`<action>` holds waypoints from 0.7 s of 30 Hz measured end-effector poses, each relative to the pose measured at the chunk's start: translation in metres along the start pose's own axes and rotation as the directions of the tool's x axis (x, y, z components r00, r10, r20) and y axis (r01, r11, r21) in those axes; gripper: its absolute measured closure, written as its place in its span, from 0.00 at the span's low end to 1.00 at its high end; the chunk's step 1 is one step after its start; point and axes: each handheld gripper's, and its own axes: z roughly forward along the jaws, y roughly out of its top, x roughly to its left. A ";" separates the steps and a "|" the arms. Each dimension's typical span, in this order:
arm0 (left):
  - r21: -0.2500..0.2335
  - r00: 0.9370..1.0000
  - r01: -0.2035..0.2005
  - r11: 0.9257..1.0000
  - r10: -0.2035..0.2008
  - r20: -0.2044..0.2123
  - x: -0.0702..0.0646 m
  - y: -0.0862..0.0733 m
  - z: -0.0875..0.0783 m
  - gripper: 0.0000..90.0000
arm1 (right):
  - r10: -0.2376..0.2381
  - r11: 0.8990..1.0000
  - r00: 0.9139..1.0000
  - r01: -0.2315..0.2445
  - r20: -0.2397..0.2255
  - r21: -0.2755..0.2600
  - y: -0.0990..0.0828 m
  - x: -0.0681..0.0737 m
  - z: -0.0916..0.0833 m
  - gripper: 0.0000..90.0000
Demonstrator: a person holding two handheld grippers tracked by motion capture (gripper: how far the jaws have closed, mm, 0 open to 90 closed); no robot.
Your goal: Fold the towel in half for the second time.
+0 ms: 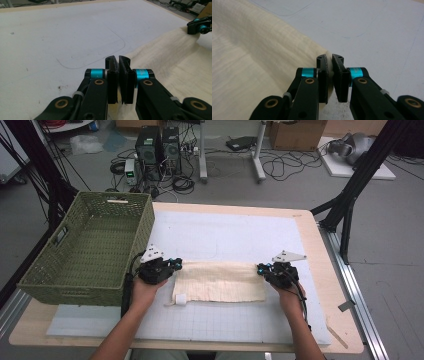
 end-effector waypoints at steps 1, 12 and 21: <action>0.001 1.000 0.001 1.000 -0.001 0.000 0.000 -0.001 -0.001 0.95 | -0.002 1.000 1.000 0.002 -0.001 -0.008 -0.001 0.001 -0.002 0.93; 0.030 0.999 -0.028 0.999 0.028 0.022 -0.007 -0.007 -0.010 0.95 | -0.047 0.998 0.999 0.047 -0.015 -0.031 -0.005 0.010 -0.014 0.93; 0.028 0.998 -0.036 0.999 0.035 0.043 -0.013 -0.018 -0.025 0.95 | -0.092 0.996 0.995 0.091 -0.035 -0.017 -0.016 0.023 -0.027 0.93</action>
